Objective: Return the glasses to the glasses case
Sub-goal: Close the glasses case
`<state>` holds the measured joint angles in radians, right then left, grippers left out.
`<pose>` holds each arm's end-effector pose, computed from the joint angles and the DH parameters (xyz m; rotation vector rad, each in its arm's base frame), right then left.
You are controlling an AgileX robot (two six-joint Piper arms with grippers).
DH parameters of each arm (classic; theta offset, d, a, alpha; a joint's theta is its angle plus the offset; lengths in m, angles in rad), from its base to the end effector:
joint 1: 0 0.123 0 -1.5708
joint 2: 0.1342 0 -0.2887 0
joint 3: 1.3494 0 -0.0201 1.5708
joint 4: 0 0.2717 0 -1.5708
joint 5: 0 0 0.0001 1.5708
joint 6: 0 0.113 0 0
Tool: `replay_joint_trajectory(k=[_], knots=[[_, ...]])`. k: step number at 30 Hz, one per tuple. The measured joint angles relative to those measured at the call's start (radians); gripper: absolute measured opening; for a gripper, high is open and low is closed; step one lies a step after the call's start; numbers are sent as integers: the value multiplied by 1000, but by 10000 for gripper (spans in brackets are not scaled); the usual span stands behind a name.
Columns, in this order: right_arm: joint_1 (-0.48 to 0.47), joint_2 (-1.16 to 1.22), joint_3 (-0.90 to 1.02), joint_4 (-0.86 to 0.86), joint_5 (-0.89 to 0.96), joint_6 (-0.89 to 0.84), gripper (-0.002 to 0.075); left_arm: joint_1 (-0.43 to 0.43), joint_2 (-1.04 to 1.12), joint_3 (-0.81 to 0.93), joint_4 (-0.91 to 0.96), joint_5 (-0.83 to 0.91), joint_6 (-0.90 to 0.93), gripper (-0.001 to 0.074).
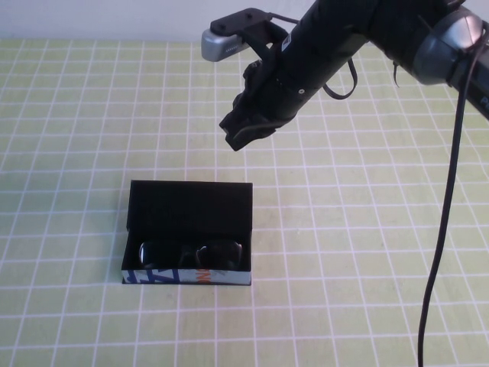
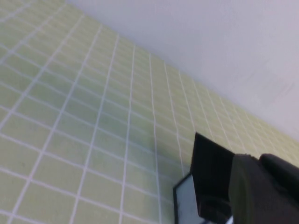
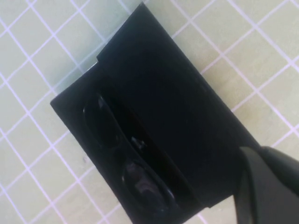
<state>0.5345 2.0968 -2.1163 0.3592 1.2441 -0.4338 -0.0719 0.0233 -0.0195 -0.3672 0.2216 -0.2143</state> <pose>0.4040 0.2829 0.3042 -1.2002 2.3999 0.5248 0.0948 -0.0158 0.1969 -0.3693 1.6846 -0.5472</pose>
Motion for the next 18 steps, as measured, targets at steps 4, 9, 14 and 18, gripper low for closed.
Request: replay_joint_trajectory(k=[4, 9, 14, 18], knots=[[0, 0, 0, 0, 0, 48, -11, -55, 167, -108, -11, 120, 17, -2], [0, 0, 0, -13, 0, 73, -11, -161, 469, -255, -12, 285, 150, -2], [0, 0, 0, -47, 0, 98, -11, -253, 774, -383, -54, 365, 314, -2], [0, 0, 0, -51, 0, 119, -11, -301, 987, -445, -258, 341, 580, -2]])
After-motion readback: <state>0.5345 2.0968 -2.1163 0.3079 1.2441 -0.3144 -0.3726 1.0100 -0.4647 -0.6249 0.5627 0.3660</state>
